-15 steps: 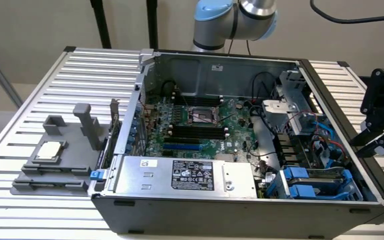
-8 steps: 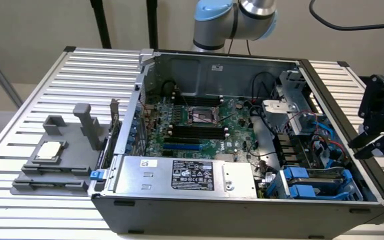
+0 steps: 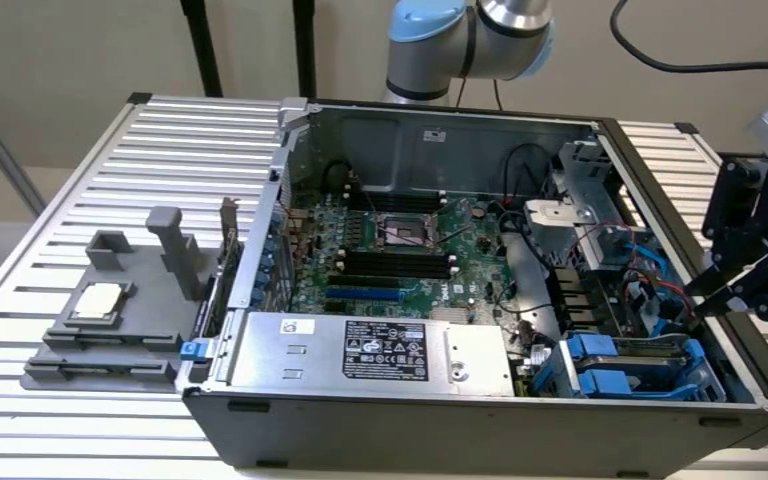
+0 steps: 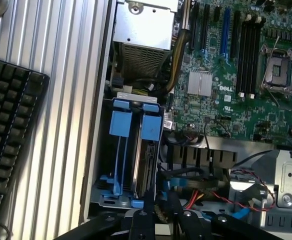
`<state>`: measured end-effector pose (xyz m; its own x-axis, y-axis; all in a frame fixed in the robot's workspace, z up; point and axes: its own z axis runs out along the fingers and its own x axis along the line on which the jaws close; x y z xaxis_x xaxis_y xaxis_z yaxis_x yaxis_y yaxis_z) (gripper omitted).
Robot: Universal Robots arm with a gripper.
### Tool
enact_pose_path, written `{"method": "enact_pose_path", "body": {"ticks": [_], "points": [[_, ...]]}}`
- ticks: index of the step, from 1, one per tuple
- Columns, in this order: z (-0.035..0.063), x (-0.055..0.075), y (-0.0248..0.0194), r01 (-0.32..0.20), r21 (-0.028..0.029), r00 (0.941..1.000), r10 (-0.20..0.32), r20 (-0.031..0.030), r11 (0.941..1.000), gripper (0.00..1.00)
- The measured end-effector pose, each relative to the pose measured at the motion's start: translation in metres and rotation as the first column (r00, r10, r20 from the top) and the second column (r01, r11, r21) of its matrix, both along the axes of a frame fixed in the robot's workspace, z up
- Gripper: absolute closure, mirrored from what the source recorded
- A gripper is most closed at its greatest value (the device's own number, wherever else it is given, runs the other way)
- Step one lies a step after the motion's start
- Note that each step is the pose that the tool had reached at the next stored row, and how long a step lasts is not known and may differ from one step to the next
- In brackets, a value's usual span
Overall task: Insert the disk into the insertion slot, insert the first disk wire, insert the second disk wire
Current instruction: 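Insert the first disk wire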
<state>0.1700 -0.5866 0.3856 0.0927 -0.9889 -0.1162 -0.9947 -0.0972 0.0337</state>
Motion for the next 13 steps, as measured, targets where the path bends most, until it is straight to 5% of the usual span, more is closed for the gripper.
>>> {"method": "enact_pose_path", "body": {"ticks": [13], "points": [[-0.0235,0.000,0.0029,-0.005,-0.0002,1.0000,0.005,0.0000,1.0000,0.75]]}}
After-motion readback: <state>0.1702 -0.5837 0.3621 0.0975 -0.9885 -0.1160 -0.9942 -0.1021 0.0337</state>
